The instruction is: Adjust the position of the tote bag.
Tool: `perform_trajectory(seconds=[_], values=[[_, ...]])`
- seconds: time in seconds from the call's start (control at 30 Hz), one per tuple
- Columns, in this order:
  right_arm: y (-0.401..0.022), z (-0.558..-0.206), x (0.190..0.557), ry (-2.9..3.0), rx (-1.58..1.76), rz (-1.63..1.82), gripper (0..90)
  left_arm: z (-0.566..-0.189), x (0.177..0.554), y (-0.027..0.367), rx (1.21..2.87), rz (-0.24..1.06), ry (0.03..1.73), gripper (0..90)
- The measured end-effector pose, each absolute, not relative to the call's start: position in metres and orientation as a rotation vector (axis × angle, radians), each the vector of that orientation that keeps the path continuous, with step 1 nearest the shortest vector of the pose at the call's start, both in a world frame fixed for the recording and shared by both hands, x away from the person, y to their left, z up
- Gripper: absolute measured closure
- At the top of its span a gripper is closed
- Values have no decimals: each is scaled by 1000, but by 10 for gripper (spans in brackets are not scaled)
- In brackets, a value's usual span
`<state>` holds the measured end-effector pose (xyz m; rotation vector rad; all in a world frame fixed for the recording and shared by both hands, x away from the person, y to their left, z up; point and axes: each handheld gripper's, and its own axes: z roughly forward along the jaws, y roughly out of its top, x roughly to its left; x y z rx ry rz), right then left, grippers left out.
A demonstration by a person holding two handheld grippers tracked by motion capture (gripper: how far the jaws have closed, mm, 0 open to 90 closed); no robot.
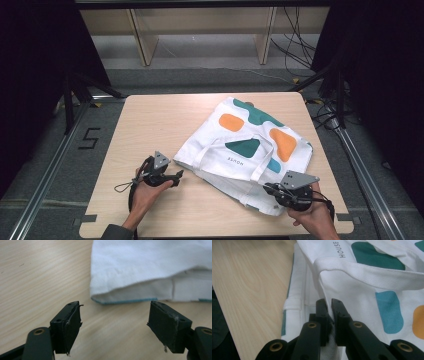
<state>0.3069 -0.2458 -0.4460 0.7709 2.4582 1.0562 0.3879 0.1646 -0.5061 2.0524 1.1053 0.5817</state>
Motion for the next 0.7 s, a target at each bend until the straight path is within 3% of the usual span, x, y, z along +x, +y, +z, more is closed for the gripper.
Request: perform_trajectory(seconds=[0.03, 0.37, 0.5, 0.6, 0.63, 0.7], values=[[-247, -445, 306, 2458, 789, 1063, 851, -505, 391, 166, 2105, 596, 1078, 255], [-251, -442, 308, 2445, 770, 1080, 849, -514, 419, 155, 2040, 654, 1057, 316], [-250, -444, 308, 2459, 789, 1078, 845, -517, 425, 150, 2009, 652, 973, 451], [-248, -447, 309, 2467, 778, 1058, 829, -511, 427, 149, 2022, 704, 926, 624], [-247, -449, 308, 2466, 799, 1046, 814, -509, 427, 150, 1997, 725, 914, 711], [-244, -451, 307, 2482, 823, 1021, 735, -506, 428, 154, 1970, 695, 923, 755]])
